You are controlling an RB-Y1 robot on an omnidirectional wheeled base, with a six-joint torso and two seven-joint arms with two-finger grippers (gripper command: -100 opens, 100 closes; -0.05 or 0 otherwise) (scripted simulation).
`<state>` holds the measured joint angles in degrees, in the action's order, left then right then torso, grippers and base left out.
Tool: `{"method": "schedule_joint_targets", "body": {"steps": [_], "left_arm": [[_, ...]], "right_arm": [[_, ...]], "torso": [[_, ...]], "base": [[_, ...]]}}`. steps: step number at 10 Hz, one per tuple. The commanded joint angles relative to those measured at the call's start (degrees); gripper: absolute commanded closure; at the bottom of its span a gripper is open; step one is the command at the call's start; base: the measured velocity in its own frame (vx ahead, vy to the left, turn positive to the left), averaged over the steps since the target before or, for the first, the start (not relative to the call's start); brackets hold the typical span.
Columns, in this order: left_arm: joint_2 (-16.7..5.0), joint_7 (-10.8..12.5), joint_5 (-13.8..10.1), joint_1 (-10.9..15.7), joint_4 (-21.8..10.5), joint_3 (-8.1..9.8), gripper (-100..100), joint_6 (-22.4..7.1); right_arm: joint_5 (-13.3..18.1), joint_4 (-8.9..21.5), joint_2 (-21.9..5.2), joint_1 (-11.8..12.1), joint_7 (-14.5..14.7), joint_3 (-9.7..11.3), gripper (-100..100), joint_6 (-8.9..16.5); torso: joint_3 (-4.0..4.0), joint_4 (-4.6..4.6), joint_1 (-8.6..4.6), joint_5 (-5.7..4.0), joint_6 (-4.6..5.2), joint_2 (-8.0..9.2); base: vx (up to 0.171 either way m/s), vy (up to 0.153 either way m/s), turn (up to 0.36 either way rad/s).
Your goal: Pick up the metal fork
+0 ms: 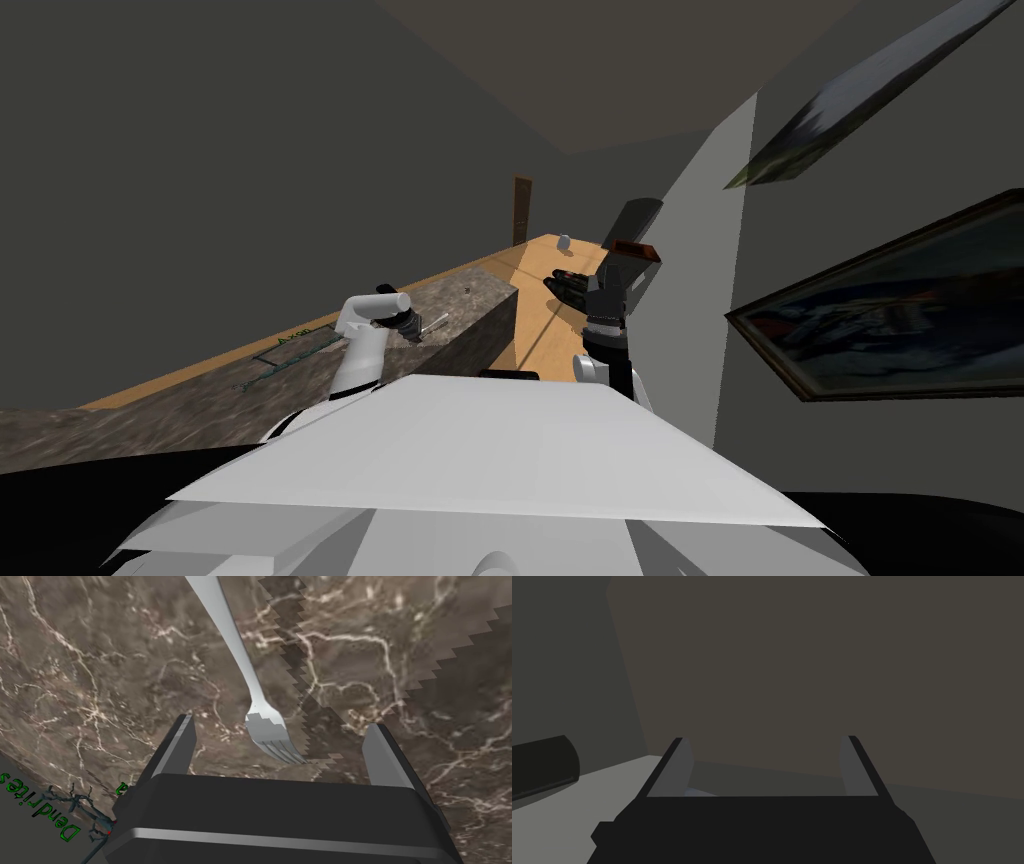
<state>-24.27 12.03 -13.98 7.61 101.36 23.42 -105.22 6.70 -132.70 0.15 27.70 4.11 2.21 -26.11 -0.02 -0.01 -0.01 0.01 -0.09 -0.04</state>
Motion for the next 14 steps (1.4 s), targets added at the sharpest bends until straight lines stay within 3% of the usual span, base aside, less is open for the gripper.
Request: {"method": "schedule_joint_targets", "body": {"steps": [1,4,5,6,10,11,12,14], "left_arm": [[0.34,-0.20,0.34,-0.10,-1.78,-0.39,-100,2.06],[0.76,-0.45,0.76,-0.21,-4.00,-0.88,-100,4.64],[0.62,-0.34,0.65,-0.08,-3.41,-0.76,-100,3.77],[0.64,-0.36,0.67,-0.09,-3.49,-0.78,100,3.97],[0.57,-0.23,0.68,0.04,-3.39,-0.68,100,4.01],[0.57,-0.22,0.68,0.04,-3.39,-0.68,0,4.01],[0.34,-0.20,0.34,-0.10,-1.78,-0.39,100,2.06],[0.00,0.00,0.00,0.00,0.00,0.00,100,0.00]], "right_arm": [[0.00,0.00,0.00,0.00,0.00,0.00,0,0.00],[0.00,0.00,0.00,0.00,0.00,0.00,0,0.00],[0.00,0.00,0.00,0.00,0.00,0.00,0,0.00],[0.00,0.00,0.00,0.00,0.00,0.00,0,0.00],[0.00,0.00,0.00,0.00,0.00,0.00,0,0.00],[0.00,0.00,0.00,0.00,0.00,0.00,0,0.00],[0.00,0.00,0.00,0.00,0.00,0.00,0,0.00],[0.00,0.00,0.00,0.00,0.00,0.00,0,0.00]], "torso": [[0.00,0.00,0.00,0.00,0.00,0.00],[-0.01,-0.01,0.00,0.00,0.00,-0.02],[-0.01,0.00,0.00,0.00,0.00,-0.01],[-0.01,0.00,-0.01,0.00,0.00,-0.01],[-0.06,-0.11,0.11,0.12,0.01,-0.01],[-0.06,-0.11,0.12,0.12,0.01,-0.02],[-0.06,-0.11,0.12,0.12,0.01,-0.02],[-0.05,-0.10,0.10,0.10,0.01,0.00]], "base": [[0.000,0.000,0.000],[0.000,0.000,0.000],[0.000,0.000,0.000],[0.000,0.000,0.000],[0.000,0.000,0.000],[0.000,0.000,0.000],[0.000,0.000,0.000],[0.000,0.000,0.000]]}}
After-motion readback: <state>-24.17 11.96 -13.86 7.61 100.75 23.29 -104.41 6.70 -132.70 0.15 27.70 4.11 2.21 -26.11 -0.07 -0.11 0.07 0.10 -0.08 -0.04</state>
